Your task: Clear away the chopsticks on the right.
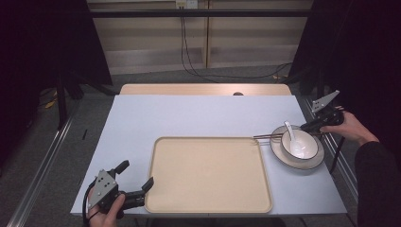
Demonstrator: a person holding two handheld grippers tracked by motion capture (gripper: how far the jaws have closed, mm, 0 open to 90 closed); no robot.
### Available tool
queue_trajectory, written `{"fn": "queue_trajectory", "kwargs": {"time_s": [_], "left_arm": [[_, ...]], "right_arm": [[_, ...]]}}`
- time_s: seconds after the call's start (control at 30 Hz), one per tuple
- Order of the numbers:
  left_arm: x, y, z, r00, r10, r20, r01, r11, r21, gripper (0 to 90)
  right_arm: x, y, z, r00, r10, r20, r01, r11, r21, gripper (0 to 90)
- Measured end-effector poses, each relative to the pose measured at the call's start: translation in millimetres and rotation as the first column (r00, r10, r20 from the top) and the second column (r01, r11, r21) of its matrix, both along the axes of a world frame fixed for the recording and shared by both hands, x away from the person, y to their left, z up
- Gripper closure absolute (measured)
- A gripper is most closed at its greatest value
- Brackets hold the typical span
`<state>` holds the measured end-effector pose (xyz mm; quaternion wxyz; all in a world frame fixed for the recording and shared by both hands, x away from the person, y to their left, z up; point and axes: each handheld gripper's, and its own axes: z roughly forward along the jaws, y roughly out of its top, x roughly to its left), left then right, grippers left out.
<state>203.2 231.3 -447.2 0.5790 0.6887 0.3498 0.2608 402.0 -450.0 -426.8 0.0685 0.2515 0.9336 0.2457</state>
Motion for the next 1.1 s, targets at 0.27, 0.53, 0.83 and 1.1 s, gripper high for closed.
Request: {"fn": "queue_trajectory", "kwargs": {"time_s": [0.27,0.53,0.83,1.1], "left_arm": [[0.6,0.1,-0.5,1.0000,-0.002,-0.006,0.002,1.0000,-0.007,1.1],[-0.1,0.0,-0.8,0.9999,0.000,-0.011,0.000,0.9999,-0.011,1.1],[0.2,1.1,-0.6,1.0000,0.007,-0.005,-0.007,0.9999,-0.013,1.1],[0.1,1.5,-0.6,1.0000,0.007,-0.003,-0.007,0.9999,-0.012,1.1]], "right_arm": [[3.9,6.0,-1.7,0.9993,0.037,0.007,-0.037,0.999,-0.006,80.3],[5.1,8.0,-3.2,0.9977,0.067,0.013,-0.067,0.998,-0.008,80.0],[5.6,9.5,-5.9,0.9970,0.074,0.023,-0.074,0.997,-0.008,79.7],[5.6,7.6,-9.6,0.9969,0.073,0.029,-0.073,0.997,0.019,81.9]]}}
